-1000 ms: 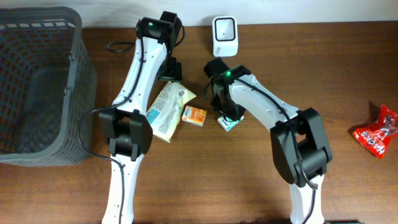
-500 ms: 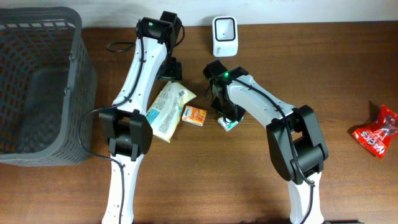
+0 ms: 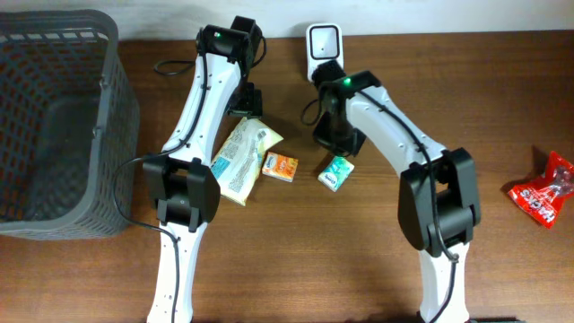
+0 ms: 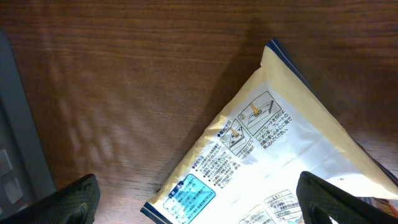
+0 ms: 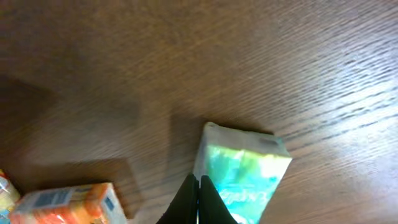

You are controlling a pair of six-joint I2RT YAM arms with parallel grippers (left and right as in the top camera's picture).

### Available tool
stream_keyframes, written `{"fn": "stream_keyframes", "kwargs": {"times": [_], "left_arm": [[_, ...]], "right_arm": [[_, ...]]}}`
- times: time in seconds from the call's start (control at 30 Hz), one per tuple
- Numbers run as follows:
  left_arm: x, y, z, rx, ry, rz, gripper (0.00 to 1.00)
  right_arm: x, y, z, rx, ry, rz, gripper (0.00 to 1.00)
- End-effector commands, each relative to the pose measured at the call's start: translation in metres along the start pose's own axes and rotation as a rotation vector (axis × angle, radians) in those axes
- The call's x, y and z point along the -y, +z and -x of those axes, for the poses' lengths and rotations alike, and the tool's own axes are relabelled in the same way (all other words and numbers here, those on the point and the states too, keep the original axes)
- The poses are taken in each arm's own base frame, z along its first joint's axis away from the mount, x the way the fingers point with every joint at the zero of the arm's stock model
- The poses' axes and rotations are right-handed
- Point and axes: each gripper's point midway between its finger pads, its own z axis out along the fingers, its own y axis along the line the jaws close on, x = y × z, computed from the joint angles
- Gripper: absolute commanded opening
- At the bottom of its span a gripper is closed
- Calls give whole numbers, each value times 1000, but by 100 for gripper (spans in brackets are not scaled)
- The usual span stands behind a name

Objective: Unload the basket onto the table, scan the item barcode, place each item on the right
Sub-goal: 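Grasp the teal pack with the right gripper and lift it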

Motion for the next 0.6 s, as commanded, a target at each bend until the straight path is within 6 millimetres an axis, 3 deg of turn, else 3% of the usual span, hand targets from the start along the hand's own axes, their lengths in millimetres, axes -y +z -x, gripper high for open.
{"fn": "stream_keyframes", "kwargs": {"times": [0.0, 0.07, 0.17, 0.23, 0.33, 0.57], "left_arm": [[2, 2, -1, -10, -12, -8, 99], [2, 2, -1, -9, -12, -9, 99], [2, 2, -1, -9, -12, -9, 99], [2, 2, -1, -10, -12, -8, 99], [1, 2, -3, -16, -11, -6, 99], [1, 2, -4, -19, -10, -5, 99]], "right_arm": [[10, 1, -3, -60, -31, -10, 23], [12, 1, -8, -74, -39, -26, 49], [3, 1, -19, -59, -82, -40, 51], [3, 2, -21, -17, -79, -80, 62], [1, 4, -26, 15, -30, -111, 63], [4, 14, -30, 72, 25, -157, 52]]}}
